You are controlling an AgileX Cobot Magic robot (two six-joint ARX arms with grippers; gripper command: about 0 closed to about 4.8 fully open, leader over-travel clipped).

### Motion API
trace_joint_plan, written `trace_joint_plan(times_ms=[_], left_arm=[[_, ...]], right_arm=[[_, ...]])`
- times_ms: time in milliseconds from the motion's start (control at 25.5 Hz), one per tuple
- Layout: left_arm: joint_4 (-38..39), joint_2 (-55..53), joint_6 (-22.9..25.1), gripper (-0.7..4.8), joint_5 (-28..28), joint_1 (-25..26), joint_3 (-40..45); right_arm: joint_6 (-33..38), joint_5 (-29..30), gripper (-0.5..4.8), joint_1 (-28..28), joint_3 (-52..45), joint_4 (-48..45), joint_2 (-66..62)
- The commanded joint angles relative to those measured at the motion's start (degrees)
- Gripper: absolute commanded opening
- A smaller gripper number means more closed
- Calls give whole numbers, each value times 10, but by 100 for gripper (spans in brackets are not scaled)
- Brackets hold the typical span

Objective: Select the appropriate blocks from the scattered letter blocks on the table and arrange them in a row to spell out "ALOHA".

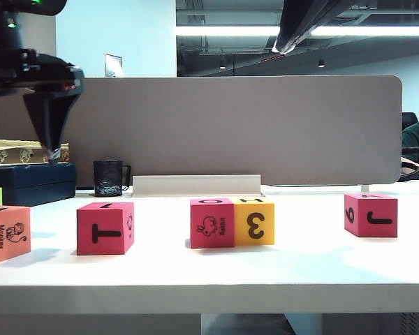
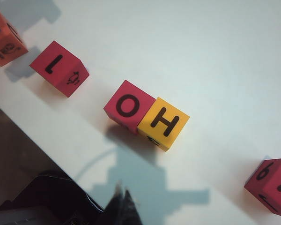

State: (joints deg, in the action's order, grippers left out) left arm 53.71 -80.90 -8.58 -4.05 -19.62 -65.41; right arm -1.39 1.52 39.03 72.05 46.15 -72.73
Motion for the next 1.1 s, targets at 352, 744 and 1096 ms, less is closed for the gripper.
trace_joint_plan(times_ms=[352,744,1096], left_arm=[[-24,29,-4,479,-37,-1,55],[-88,30,-5,479,-38,-1,103],[-89,28,-4,465,-75,2,104]], right_arm=[[12,1,-5,55,4,-3,20],[25,-1,-5,85,4,3,23],[29,-1,-5,85,4,14,23]])
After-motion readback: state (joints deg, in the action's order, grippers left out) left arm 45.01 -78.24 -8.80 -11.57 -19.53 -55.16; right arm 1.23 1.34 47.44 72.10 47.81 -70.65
